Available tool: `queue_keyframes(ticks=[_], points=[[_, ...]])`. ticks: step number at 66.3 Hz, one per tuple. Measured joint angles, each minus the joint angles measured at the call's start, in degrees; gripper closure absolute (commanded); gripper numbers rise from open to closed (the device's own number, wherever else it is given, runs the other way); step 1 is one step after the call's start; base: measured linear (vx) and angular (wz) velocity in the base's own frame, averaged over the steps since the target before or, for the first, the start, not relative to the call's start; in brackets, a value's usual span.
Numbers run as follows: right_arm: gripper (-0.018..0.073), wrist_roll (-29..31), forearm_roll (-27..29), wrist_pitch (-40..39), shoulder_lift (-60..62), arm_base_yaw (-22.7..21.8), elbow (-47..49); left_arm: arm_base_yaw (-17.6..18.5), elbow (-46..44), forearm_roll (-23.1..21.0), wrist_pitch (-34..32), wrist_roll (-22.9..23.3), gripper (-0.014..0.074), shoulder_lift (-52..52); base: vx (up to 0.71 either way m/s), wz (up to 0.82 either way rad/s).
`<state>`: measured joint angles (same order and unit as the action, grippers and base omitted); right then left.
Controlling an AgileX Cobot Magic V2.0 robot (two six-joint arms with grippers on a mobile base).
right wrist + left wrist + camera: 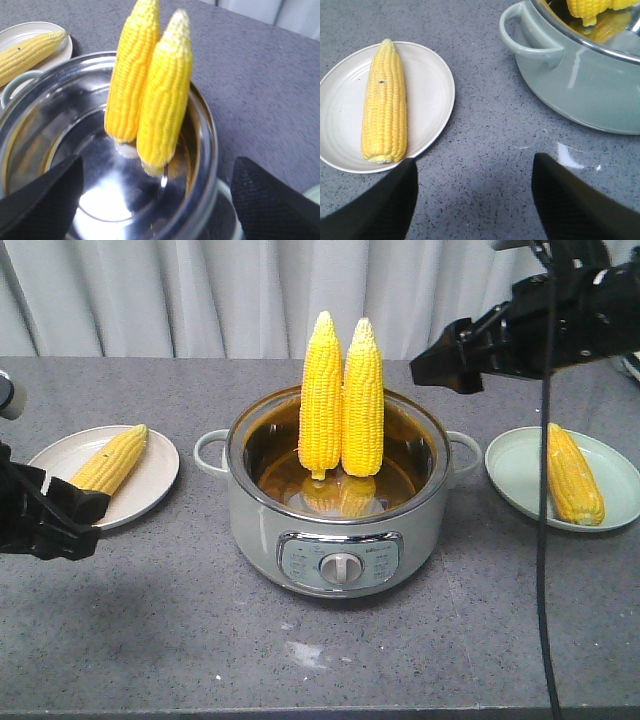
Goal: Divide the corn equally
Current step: 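Grasp a standing corn cob in the pot with the right gripper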
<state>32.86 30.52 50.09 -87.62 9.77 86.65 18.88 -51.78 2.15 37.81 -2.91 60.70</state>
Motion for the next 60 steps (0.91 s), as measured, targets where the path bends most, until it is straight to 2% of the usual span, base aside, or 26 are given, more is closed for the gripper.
queue_keyframes(ticks=[11,29,48,60], points=[[-0.0036,-0.1,0.3,0.0,-10.3,1.4,9.0,0.0,0.0,0.0,0.0,0.0,0.0133,0.0,0.0,0.0],[-0.0036,-0.3,3.9,-1.1,-21.6,1.4,19.2,0.0,0.0,0.0,0.0,0.0,0.0133,0.0,0.0,0.0],[-0.0027,0.6,10.1,-4.4,-27.9,1.4,22.9,0.0,0.0,0.0,0.0,0.0,0.0133,0.0,0.0,0.0],[0.005,4.0,13.9,-3.8,-28.7,1.4,22.9,0.0,0.0,0.0,0.0,0.0,0.0133,0.0,0.0,0.0]])
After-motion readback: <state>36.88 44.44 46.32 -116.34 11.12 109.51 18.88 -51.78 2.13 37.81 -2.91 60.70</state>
